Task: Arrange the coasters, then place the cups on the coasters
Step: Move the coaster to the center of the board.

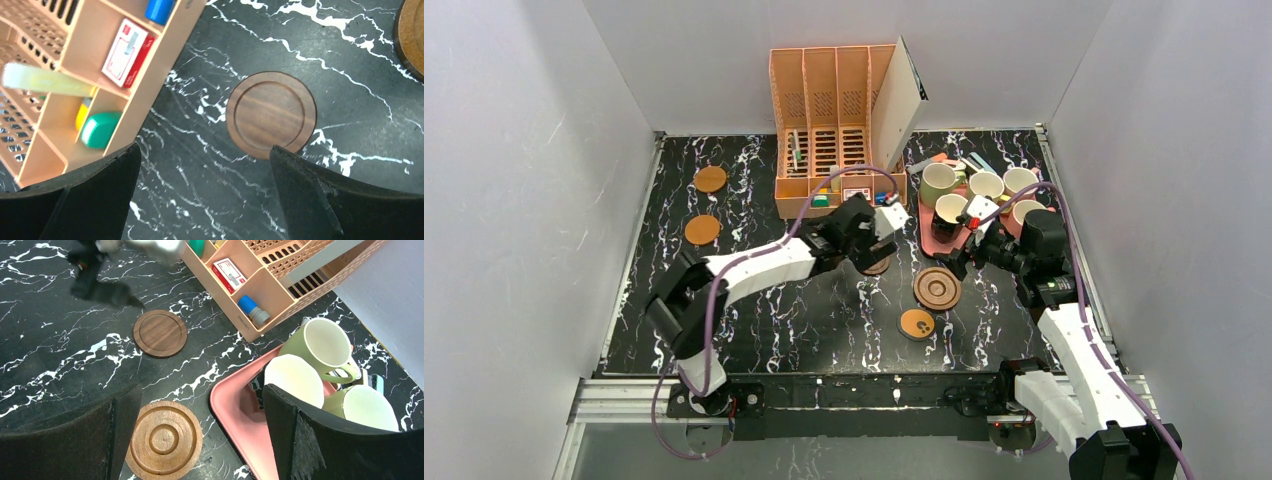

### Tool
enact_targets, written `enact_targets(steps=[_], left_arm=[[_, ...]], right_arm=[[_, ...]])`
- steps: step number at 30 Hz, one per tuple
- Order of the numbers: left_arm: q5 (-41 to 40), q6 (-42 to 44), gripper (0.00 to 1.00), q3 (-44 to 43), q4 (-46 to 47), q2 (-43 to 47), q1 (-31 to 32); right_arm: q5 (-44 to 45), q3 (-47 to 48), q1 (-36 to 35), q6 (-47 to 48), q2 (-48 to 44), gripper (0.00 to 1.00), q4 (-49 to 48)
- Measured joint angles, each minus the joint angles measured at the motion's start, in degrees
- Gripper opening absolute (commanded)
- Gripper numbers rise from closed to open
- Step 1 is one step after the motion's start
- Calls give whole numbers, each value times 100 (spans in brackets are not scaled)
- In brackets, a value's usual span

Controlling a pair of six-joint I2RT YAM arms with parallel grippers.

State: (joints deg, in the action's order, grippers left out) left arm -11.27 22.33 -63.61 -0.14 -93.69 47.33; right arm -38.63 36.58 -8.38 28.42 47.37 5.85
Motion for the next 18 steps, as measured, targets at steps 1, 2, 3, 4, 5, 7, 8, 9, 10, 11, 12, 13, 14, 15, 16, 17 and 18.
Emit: enact_targets(steps=[1,2,3,4,5,7,8,9,10,11,12,13,14,15,16,17,18], left_arm=[[-109,2,98,-127,-17,-229,98],[-205,0,98,-243,-31,-433,177],[-299,-2,98,-345,-33,-619,240],[-380,-7,98,-431,-31,-782,295],[-468,-22,98,-496,-15,-920,339],[-632,-39,98,-535,44,-1097,374],[-730,-46,98,-540,90,-1180,378],[-828,-48,98,-546,144,-1257,376],[-927,-50,98,-549,210,-1329,376],[-1008,-52,98,-549,273,-1394,376],[-1088,-57,98,-549,334,-1462,376],[-1158,-68,98,-549,385,-1521,372],[-1222,-72,98,-549,426,-1561,367],[-1272,-87,98,-549,463,-1606,363],[-1329,-96,98,-549,487,-1648,363],[-1368,-111,98,-549,522,-1692,363],[-1414,-129,98,-549,555,-1751,363]], right_arm=[[11,0,2,0,0,98,0],[13,0,2,0,0,98,-2],[22,0,2,0,0,98,0],[33,0,2,0,0,98,-2],[35,0,2,0,0,98,-2],[35,0,2,0,0,98,0],[35,0,2,0,0,98,-2],[35,0,2,2,0,98,-2],[33,0,2,2,0,98,-2],[33,0,2,2,0,98,-2],[33,0,2,2,0,98,-2],[33,0,2,2,0,98,-2],[33,0,2,2,0,98,-2],[33,0,2,2,0,98,-2],[33,0,2,2,0,98,-2],[33,0,2,2,0,98,-2],[33,0,2,2,0,98,-2]])
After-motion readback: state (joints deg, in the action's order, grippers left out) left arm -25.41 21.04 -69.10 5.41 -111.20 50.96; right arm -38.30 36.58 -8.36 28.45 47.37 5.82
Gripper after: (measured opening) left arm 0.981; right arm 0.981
